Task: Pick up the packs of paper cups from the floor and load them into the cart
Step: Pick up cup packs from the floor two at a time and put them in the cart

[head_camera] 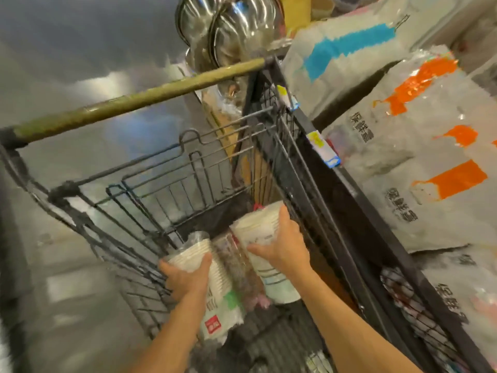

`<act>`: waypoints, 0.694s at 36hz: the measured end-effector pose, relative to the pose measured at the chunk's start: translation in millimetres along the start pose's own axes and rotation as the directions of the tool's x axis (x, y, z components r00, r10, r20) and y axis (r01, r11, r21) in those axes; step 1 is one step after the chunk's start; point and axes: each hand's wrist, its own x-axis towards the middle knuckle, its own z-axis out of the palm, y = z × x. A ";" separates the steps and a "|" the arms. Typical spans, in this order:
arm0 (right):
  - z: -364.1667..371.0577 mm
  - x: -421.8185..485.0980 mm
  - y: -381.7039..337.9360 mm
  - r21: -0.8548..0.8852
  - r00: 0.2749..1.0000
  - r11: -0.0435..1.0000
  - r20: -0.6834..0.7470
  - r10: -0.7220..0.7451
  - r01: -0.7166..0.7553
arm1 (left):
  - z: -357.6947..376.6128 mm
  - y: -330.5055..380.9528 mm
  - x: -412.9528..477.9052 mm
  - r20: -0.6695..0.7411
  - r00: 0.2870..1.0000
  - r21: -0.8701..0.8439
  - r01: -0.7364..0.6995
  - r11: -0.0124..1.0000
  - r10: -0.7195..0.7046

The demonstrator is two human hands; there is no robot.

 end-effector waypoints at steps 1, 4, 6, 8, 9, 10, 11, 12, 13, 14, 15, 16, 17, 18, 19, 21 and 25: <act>10.3 14.1 -1.9 -0.016 1.000 1.000 0.020 0.018 -0.017 | 5.7 -3.7 15.0 -0.005 1.000 0.033 0.026 0.999 -0.026; 41.2 45.5 -2.3 -0.068 0.997 0.997 0.059 0.049 -0.045 | 23.2 -18.5 48.3 -0.029 0.997 0.148 0.069 0.987 -0.065; 57.6 60.2 -1.0 -0.103 0.993 0.991 0.078 0.087 -0.079 | 35.5 -33.3 55.6 -0.038 0.999 0.214 0.046 0.976 -0.039; 70.8 71.8 0.8 -0.140 0.984 0.982 0.113 0.140 -0.124 | 45.2 -52.0 54.9 -0.050 0.998 0.181 0.043 0.982 -0.035; 76.0 76.5 1.8 -0.159 0.978 0.977 0.130 0.162 -0.141 | 48.4 -60.3 53.3 -0.053 0.996 0.151 0.080 0.985 -0.073; 80.3 80.0 3.2 -0.175 0.973 0.973 0.143 0.179 -0.153 | 50.2 -67.6 52.4 -0.059 0.989 0.124 0.140 0.982 -0.133; 84.6 83.2 4.5 -0.184 0.971 0.970 0.149 0.188 -0.160 | 51.2 -73.8 52.9 -0.074 0.979 0.118 0.200 0.973 -0.192; 88.7 86.5 5.9 -0.190 0.968 0.967 0.152 0.199 -0.169 | 52.1 -77.2 55.3 -0.091 0.970 0.153 0.238 0.959 -0.227; 92.4 90.0 7.6 -0.198 0.964 0.963 0.157 0.214 -0.181 | 53.4 -77.9 59.3 -0.103 0.967 0.224 0.253 0.941 -0.235; 95.6 93.8 9.2 -0.209 0.959 0.959 0.166 0.229 -0.192 | 56.2 -76.4 65.3 -0.098 0.969 0.303 0.244 0.921 -0.225; 99.1 97.3 11.1 -0.216 0.953 0.956 0.181 0.241 -0.201 | 59.8 -73.6 73.3 -0.079 0.973 0.374 0.231 0.898 -0.218; 102.2 99.3 12.3 -0.219 0.947 0.953 0.198 0.253 -0.209 | 64.7 -70.5 82.7 -0.067 0.971 0.425 0.237 0.874 -0.231; 105.4 100.5 13.3 -0.221 0.944 0.951 0.199 0.261 -0.216 | 69.8 -68.2 92.1 -0.068 0.964 0.446 0.261 0.856 -0.258; 108.0 101.7 13.5 -0.222 0.947 0.950 0.184 0.261 -0.219 | 74.9 -65.9 101.3 -0.064 0.954 0.462 0.288 0.839 -0.292; 109.4 102.2 13.3 -0.224 0.950 0.949 0.170 0.262 -0.222 | 77.9 -64.4 109.3 -0.052 0.945 0.480 0.306 0.822 -0.321; 111.7 101.8 13.6 -0.249 0.949 0.943 0.167 0.267 -0.221 | 80.4 -65.0 121.5 -0.028 0.948 0.498 0.288 0.818 -0.317; 105.0 95.0 13.8 -0.254 0.956 0.946 0.156 0.248 -0.204 | 78.5 -61.6 123.5 -0.030 0.948 0.580 0.276 0.767 -0.318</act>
